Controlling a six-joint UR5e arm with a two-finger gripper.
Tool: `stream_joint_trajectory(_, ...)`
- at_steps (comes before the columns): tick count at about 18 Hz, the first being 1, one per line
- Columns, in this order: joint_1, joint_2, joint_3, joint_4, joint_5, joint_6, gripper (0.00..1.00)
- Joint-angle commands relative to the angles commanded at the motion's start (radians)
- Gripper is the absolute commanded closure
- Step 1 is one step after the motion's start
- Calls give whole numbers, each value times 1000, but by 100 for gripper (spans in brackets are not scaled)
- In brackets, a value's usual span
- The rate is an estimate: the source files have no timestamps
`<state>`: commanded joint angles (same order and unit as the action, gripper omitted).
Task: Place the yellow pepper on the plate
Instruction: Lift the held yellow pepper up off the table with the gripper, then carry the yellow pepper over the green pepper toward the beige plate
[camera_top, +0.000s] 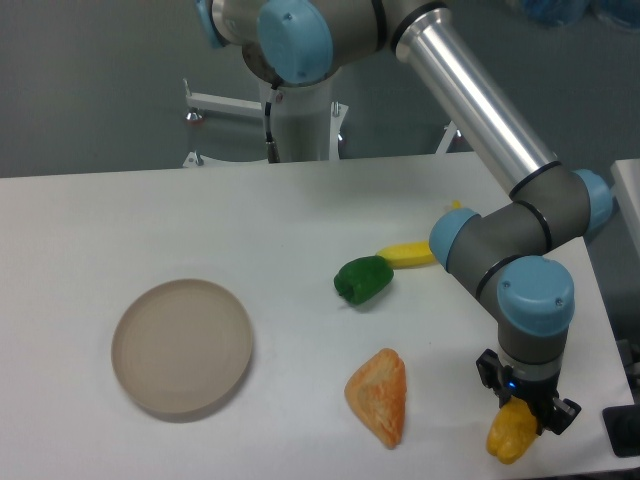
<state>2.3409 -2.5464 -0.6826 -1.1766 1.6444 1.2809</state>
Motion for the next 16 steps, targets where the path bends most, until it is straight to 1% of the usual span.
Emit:
stream_joint_trajectory(5, -5, 8, -9, 0, 2, 0, 40)
stream_joint_trajectory(9, -8, 37, -18, -8, -9, -41, 39)
stream_joint_trajectory(10, -8, 55, -32, -11, -9, -51, 39)
stream_joint_trajectory(11, -14, 93, -69, -24, -9, -76, 39)
stream_joint_trajectory(14, -44, 199, -153, -127, -17, -139, 39)
stream_joint_trajectory(15, -64, 234, -184, -159, -17, -196, 39)
stream_joint_trajectory(16, -80, 253, -201, -178, -17, -240, 39)
